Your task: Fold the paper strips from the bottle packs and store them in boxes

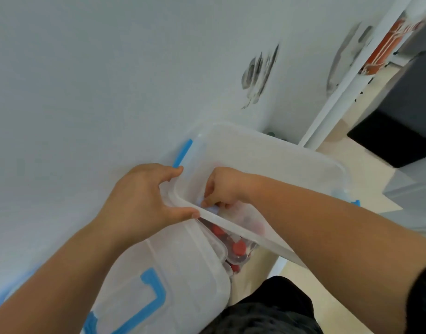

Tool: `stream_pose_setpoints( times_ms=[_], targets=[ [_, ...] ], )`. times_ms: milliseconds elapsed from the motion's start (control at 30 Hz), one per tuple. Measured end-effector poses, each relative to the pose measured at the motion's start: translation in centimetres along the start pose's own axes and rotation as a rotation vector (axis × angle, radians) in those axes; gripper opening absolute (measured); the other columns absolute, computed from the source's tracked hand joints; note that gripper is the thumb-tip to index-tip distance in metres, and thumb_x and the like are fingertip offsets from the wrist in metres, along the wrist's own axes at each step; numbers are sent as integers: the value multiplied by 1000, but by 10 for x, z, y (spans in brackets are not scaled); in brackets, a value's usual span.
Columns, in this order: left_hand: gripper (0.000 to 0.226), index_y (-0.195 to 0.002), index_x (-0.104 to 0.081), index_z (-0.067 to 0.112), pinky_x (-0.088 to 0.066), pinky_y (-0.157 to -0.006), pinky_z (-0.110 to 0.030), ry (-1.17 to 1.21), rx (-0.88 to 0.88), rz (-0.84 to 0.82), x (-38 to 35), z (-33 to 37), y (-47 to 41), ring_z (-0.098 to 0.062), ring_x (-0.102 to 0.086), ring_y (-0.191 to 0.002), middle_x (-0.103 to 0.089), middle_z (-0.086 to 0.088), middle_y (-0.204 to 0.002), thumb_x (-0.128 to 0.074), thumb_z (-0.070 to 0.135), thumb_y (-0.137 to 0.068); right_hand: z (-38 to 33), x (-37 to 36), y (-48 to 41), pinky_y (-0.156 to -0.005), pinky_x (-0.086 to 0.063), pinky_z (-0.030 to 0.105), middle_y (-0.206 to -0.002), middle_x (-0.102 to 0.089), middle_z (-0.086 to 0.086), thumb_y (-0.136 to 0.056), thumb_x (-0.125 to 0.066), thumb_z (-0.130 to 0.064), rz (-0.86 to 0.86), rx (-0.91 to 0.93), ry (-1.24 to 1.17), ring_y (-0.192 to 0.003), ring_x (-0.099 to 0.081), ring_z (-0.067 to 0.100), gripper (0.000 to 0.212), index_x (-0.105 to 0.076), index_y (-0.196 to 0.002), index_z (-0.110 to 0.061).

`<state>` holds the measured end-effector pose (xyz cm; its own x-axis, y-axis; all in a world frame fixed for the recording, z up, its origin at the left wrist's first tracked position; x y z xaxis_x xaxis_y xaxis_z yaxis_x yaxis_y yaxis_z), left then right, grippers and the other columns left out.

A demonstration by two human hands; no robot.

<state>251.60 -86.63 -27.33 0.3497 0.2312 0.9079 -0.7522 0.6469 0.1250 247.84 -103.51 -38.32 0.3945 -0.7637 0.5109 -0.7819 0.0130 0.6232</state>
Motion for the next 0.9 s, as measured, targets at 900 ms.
stream_pose_setpoints(
  times_ms=[900],
  targets=[
    [94,-136,-57,30,-39,-78,-20,-14,40,-33,4,14,5,-5,-49,-86,-57,17,-107,-83,63,-52,-3,-10,7,-76,-53,31,-103,-74,7,-83,-78,-27,51,79,68,-94,-68,26,28,-73,-104,-10]
  ],
)
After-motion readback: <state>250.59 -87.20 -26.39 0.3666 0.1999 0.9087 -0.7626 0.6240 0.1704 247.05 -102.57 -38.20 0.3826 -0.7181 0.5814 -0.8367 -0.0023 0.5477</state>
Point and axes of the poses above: each hand's wrist, its own y-axis away from the middle knuckle, its own x-axis out of the back of the hand, z = x × y, the point moved 4 cm from there along -y, towards the middle knuckle
